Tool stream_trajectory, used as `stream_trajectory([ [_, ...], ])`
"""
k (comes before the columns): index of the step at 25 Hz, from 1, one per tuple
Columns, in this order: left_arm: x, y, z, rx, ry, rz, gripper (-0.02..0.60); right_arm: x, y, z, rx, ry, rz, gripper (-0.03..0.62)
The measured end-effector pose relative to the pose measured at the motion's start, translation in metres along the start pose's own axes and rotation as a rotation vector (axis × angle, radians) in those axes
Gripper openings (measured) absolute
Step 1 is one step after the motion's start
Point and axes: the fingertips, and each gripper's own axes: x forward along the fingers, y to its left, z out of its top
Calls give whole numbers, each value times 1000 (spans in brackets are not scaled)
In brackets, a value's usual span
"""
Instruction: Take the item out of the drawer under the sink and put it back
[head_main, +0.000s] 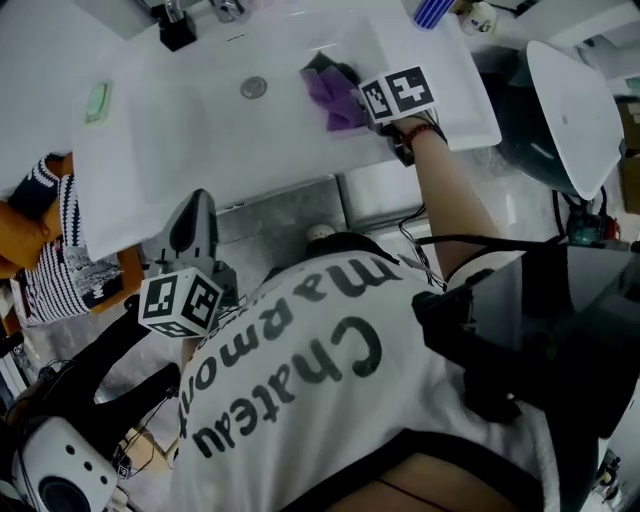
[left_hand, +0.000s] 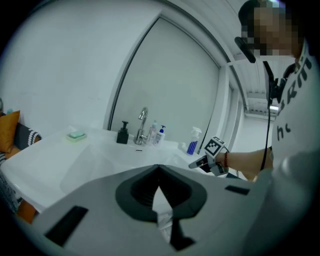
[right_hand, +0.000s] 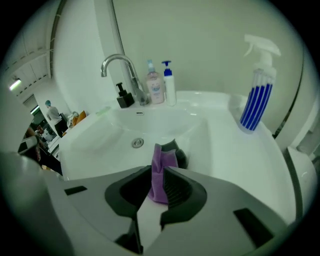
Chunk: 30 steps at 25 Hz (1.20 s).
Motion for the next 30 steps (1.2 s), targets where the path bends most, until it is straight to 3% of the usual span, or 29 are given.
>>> stream_trajectory([
  [3, -9, -9, 0, 4, -35, -40, 9, -42, 12, 5, -7, -128, -27, 29],
  [9, -62, -17, -1, -3, -70, -135, 9, -125, 79, -3, -63, -362, -53, 21],
  [15, -135, -21, -10, 5, -87, -173, 9, -196, 152, -40, 12, -569, 40, 15],
  [21, -187, -21, -43, -6, -45, -186, 9, -234, 194, -103, 48, -604, 37, 12],
  [30, -212, -29, -69, -14, -15, -239, 9, -256, 221, -171, 47, -565, -36, 11],
])
